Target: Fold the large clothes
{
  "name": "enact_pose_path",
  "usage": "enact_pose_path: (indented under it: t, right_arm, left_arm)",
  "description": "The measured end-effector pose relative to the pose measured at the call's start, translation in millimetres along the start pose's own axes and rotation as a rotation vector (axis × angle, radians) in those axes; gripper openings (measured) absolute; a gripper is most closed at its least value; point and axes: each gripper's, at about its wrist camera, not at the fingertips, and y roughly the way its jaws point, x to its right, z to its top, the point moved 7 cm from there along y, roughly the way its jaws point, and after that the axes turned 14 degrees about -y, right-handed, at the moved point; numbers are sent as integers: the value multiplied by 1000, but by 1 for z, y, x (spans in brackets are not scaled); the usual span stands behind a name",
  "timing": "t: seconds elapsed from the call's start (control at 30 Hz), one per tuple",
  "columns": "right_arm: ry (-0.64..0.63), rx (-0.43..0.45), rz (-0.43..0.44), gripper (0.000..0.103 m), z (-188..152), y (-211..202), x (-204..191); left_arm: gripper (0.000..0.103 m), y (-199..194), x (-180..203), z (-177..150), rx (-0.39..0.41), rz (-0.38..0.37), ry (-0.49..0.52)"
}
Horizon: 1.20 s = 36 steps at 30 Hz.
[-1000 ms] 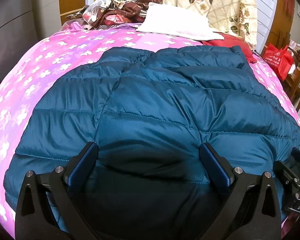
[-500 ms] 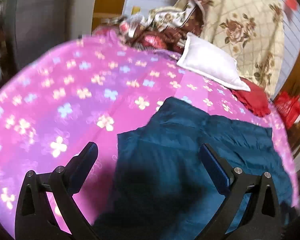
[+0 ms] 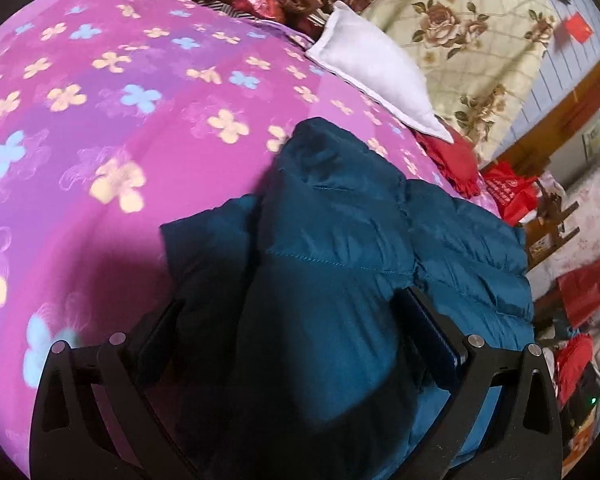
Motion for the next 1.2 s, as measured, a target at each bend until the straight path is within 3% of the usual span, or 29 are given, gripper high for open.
enact_pose_path:
  t: [0.03,0.1,0.2,0.27,0.37,0.5,0.57,0.63,0.7,0.83,0.9,0.97,1.0,1.07,1.17,1.2]
  right_arm:
    - [3,-2,4,103,0,0,0]
    - [12,-14,16,103,2,-1,2]
    - [49,-6,26,103,14,-11,17]
    - [103,38,-31,103,26,-22,44]
    - [161,51,-106,103,34,-28,92]
    - [195,-105,-119,103,1,-2,141]
    - [193,-140,-137,103,-14,7,153]
    - [223,-116,-72,103,-22,10,159]
    - [229,-107,-80,103,-28,12,170]
    - [374,-73,112,103,-45,27,184]
    - [344,-33,146,103,-43,27,185]
    - [309,6,238,103,-37,27,176]
    - [291,32,298,94,-36,25,169]
    - [295,76,379,90,-34,23,166]
    - [345,107,448,61,-38,24,170]
    - [351,112,468,52,-39,24,170]
  left_arm:
    - [93,0,0,1,5,6,4]
    - [72,0,1,-1,10,17,15]
    - [56,0,3,-3,28,35,34]
    - [50,-1,3,-4,45,58,52]
    - [47,0,7,-7,77,114,97]
    - [49,2,8,-9,95,146,123]
    - [52,3,8,-9,96,149,126]
    - [54,4,6,-8,87,141,118]
    - [58,5,5,-7,78,129,101]
    - [62,5,1,-7,59,112,75]
    - [63,6,1,-7,58,115,76]
    - [63,6,1,-6,57,119,80]
    - [63,6,1,-7,56,120,82]
    - [63,7,1,-7,57,123,84]
    - [62,7,2,-8,64,132,89]
    - [56,6,3,-8,69,134,92]
